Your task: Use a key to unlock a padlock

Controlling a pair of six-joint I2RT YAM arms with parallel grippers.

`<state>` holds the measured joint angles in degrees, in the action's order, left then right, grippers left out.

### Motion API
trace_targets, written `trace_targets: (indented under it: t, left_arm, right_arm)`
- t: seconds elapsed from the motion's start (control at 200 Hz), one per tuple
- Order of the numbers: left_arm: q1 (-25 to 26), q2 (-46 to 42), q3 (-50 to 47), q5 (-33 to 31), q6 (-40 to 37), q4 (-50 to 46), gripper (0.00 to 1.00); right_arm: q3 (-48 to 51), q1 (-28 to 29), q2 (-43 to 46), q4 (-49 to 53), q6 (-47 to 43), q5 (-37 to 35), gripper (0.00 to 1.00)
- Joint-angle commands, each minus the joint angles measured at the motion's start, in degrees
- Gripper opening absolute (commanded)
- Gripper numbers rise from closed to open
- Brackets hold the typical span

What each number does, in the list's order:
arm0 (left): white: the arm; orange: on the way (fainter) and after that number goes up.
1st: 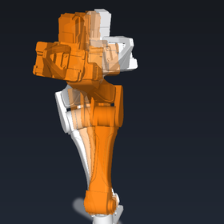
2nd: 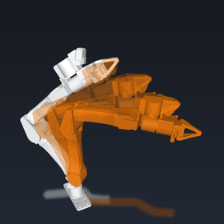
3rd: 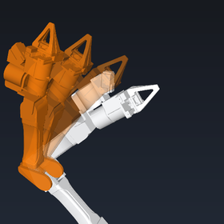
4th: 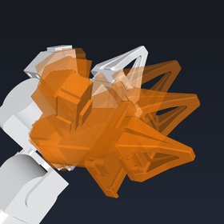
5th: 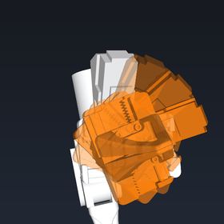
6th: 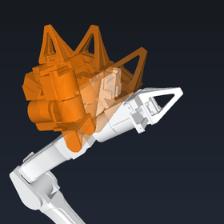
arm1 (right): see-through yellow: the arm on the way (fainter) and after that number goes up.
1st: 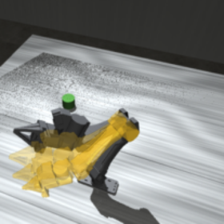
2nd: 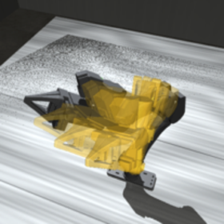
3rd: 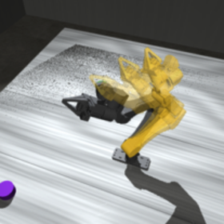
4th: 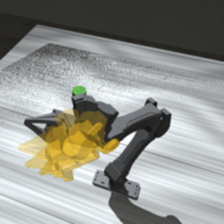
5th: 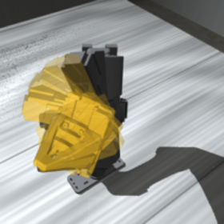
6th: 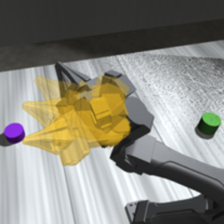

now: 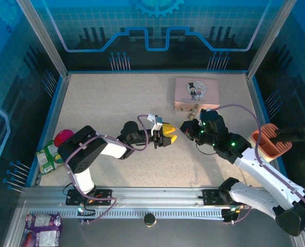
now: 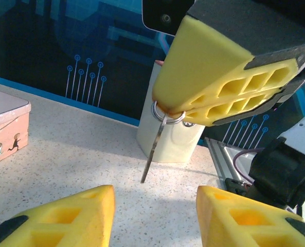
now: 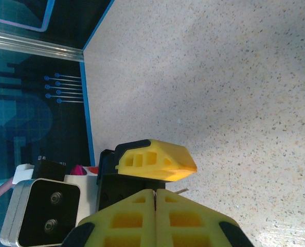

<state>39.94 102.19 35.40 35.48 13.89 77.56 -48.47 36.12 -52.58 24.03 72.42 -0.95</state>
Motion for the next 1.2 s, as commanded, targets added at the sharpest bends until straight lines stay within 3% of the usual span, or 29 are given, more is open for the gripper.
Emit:
trace_targets:
  t: [0.0, 0.135, 0.65, 0.905, 1.075, 1.195]
  left_arm:
    - [0.39, 0.99, 0.29, 1.78, -3.74, 2.58, 0.45]
    - [0.38, 1.33, 0.46, 3.92, -6.28, 2.18, 0.36]
    - [-0.7, 0.21, -0.15, 2.94, -6.43, 2.68, 0.24]
    - [-2.12, -0.85, -0.77, 2.76, -5.86, 2.68, 0.23]
    - [-2.63, -1.03, -1.11, 1.25, -6.91, 2.69, 0.34]
    - [-2.77, -1.05, -1.29, 1.25, -7.25, 2.68, 0.36]
  right_arm:
    - [0.61, 0.7, 0.03, -2.64, 0.22, 1.27, 0.0]
    - [0.15, 1.27, -0.93, -3.82, -0.44, 2.0, 0.0]
    - [1.63, 1.76, -0.67, -4.88, -0.17, 0.97, 0.0]
    - [2.53, 1.94, -0.36, -5.96, 0.26, 0.95, 0.0]
    - [1.43, 2.1, -0.16, -5.38, -0.65, 0.91, 0.0]
    - [0.79, 2.18, -0.25, -5.21, -1.17, 0.92, 0.0]
